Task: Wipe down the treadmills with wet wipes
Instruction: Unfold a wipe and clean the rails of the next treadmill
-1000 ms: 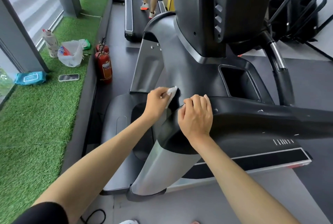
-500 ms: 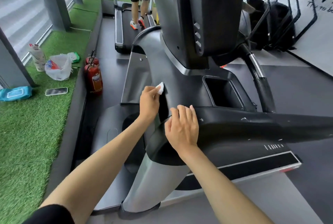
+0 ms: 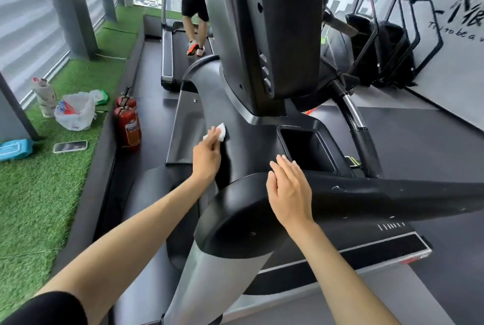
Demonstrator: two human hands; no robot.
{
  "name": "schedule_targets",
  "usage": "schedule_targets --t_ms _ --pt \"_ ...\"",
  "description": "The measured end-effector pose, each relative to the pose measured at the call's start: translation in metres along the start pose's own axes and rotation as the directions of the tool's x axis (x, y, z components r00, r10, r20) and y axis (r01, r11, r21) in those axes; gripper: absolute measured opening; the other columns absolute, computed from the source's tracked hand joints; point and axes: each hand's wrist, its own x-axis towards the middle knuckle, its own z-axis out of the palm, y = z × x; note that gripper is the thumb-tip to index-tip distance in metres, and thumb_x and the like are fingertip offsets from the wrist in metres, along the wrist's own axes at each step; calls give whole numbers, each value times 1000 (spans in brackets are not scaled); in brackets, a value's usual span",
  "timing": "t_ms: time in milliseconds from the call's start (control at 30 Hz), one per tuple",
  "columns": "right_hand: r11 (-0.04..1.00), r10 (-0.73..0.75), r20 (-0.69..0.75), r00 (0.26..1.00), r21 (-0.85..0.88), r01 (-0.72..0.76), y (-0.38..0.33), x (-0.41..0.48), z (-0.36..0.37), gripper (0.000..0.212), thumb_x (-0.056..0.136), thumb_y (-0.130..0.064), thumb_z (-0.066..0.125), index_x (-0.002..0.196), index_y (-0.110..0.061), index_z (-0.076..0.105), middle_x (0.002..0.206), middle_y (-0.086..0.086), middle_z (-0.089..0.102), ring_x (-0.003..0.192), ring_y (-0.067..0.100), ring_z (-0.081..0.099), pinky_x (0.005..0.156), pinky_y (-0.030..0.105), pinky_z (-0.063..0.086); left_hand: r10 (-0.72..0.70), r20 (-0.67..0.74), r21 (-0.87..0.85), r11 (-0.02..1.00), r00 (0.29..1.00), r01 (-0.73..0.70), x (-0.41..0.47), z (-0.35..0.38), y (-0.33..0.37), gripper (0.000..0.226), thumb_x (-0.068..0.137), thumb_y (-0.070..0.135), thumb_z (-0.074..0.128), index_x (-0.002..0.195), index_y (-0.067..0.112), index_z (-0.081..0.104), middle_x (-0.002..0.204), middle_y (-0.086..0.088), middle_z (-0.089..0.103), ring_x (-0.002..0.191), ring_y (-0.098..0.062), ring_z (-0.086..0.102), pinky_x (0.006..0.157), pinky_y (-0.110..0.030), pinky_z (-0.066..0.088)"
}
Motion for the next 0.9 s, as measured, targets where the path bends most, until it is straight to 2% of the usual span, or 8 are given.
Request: schedule_targets --t_ms 133,367,467,567,633,700,800,900 --pt "999 -28 -62 998 -31 26 1 -4 9 48 101 -26 31 112 1 69 119 18 66 116 29 61 104 42 45 177 130 41 982 976 -184 -39 -14 -23 41 98 -1 47 137 11 52 143 4 43 133 4 31 105 -1 18" --pt "999 -34 -133 991 -42 29 1 -4 12 59 103 -28 19 111 4 69 117 21 66 114 31 62 103 42 44 -28 -27 51 998 999 30 35 11 13 37 100 5 42 134 10 56 145 -6 46 138 -17 38 110 -14 23" --pt "999 -34 -138 990 -47 28 1 -4 13 60 103 -28 19 110 4 69 116 21 67 113 31 63 104 40 40 179 110 103 976 978 -190 8 16 21 38 98 -3 43 132 6 56 145 0 43 139 -15 33 106 -1 14" --pt "997 -46 -131 990 -67 38 0 -5 11 61 103 -28 17 111 4 69 117 21 67 114 31 63 105 39 41 395 322 95 891 860 -444 -28 -1 6 39 98 -4 45 133 8 55 142 8 40 139 -4 28 112 -8 15" --pt "996 -59 -142 988 -76 49 0 -5 11 62 103 -28 17 111 3 69 116 21 67 113 31 63 104 40 43 342 322 105 914 883 -392 -18 -12 0 37 99 -1 46 132 11 57 143 5 44 138 -6 31 111 -8 18" --pt "996 -63 -156 986 -69 52 0 -3 10 62 103 -28 17 110 4 69 115 21 67 112 31 63 103 39 42 163 172 131 974 971 -187 11 -11 2 35 101 7 45 133 15 58 142 0 49 137 -13 38 103 -3 20" --pt "996 -61 -160 985 -78 48 0 -4 10 58 102 -26 20 111 4 69 116 21 67 113 31 63 104 38 38 -17 -12 180 983 1000 19 34 9 19 37 102 11 41 136 16 55 145 -5 46 136 -19 41 98 -7 23" --pt "994 -68 -159 985 -92 54 1 -4 11 46 94 -21 35 111 4 69 116 21 67 113 31 63 105 38 40 211 169 217 945 963 -245 10 30 36 42 97 -2 41 136 10 54 147 -3 43 136 -19 39 102 0 20"
